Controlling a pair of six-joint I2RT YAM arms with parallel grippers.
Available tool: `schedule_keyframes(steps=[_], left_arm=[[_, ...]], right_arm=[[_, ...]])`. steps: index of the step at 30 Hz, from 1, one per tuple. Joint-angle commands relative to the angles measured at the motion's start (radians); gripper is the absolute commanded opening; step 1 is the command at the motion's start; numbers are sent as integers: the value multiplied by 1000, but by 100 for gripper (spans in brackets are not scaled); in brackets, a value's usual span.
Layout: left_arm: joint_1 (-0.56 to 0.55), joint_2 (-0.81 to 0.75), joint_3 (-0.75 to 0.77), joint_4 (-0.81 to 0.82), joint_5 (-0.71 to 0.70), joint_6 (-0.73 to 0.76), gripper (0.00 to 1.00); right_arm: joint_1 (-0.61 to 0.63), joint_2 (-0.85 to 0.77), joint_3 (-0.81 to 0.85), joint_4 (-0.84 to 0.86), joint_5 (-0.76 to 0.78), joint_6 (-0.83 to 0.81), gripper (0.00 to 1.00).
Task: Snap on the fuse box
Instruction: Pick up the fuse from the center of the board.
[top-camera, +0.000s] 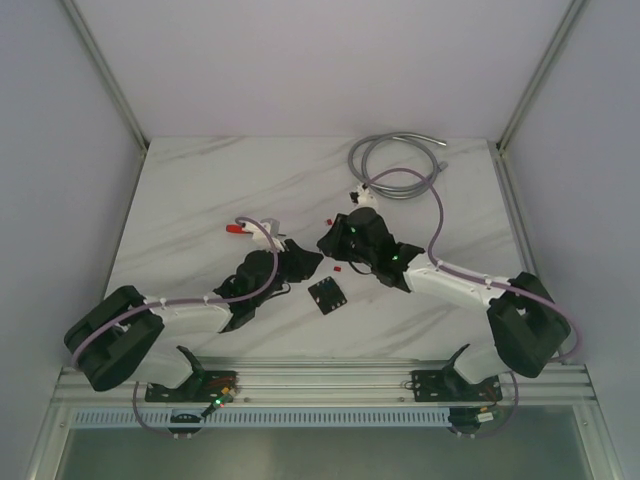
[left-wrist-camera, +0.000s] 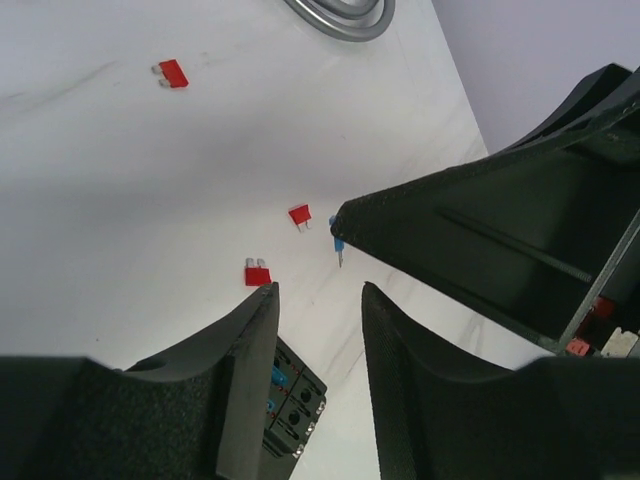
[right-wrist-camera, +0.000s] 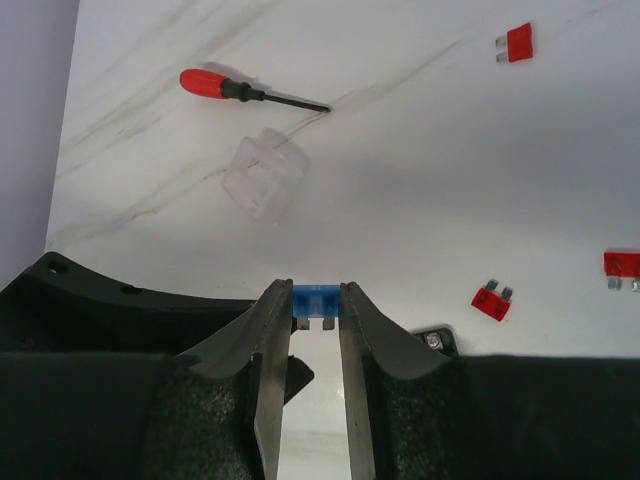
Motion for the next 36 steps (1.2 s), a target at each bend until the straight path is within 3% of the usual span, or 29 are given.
schedule_keyframes(steps=[1, 13, 22, 24, 30, 36], left_arm=[[-12, 18, 26, 96, -47, -7, 46], [-27, 27, 31, 121, -110, -18, 30], [-29, 27, 34, 107, -115, -5, 0], [-30, 25, 34, 101, -112, 2, 0], [-28, -11, 20, 60, -127, 44, 0], [-16, -87, 17, 16, -16, 182, 0]], right_arm=[[13, -28, -22, 62, 26, 46, 24], [34, -24, -68, 118, -3, 104, 24], [49, -35, -109, 160, -9, 147, 23], [49, -48, -122, 168, 1, 156, 24], [31, -131, -142, 164, 26, 87, 40], [-65, -264, -166, 168, -132, -117, 45]])
